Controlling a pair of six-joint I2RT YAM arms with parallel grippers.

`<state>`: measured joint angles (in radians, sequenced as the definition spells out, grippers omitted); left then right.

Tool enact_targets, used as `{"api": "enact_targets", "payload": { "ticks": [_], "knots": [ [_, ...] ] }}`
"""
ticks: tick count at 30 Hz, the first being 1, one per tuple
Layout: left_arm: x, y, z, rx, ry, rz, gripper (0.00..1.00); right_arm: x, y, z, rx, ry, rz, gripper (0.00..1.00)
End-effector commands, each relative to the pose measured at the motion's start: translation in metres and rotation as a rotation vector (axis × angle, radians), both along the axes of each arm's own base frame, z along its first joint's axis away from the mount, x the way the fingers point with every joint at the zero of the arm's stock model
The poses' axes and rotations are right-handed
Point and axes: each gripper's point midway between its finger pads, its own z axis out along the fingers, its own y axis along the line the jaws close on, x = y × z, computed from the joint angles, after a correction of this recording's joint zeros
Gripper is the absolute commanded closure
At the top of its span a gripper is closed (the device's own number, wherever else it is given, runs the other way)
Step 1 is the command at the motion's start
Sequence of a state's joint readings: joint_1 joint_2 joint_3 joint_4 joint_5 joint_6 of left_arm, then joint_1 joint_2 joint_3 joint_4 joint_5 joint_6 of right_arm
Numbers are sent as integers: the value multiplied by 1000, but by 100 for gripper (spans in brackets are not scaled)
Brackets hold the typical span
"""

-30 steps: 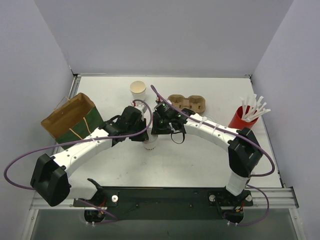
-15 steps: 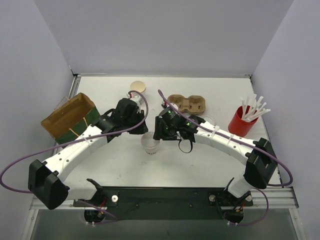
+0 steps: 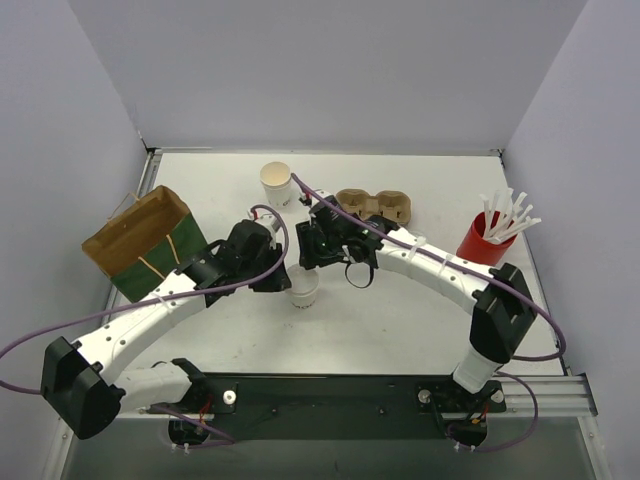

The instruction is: Pack the takeout coffee

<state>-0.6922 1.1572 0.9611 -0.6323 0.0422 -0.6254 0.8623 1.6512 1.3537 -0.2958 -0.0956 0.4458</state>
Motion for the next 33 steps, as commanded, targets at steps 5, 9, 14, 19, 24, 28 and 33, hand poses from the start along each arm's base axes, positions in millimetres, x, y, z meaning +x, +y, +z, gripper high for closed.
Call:
{"api": "enact_targets", "payload": {
  "ticks": [5, 9, 14, 19, 24, 28, 33],
  "knots": [
    [2, -13, -7, -19, 8, -4, 74, 9, 8, -8, -39, -11, 77, 63],
    [2, -15, -14, -10, 16, -8, 78, 6, 6, -14, -43, 8, 54, 66],
    [5, -14, -21, 11, 19, -3, 78, 0, -6, -18, -49, 26, 3, 69],
    [13, -17, -26, 32, 18, -3, 80, -9, -15, -22, -54, 55, -43, 73],
    [20, -19, -27, 56, 10, -14, 80, -22, -30, -26, -38, 106, -134, 77],
    [33, -21, -30, 98, -3, -7, 80, -35, -35, -28, -43, 141, -189, 78],
    [46, -29, -28, 112, -13, -21, 81, -45, -42, -28, -20, 166, -254, 78]
  ]
}}
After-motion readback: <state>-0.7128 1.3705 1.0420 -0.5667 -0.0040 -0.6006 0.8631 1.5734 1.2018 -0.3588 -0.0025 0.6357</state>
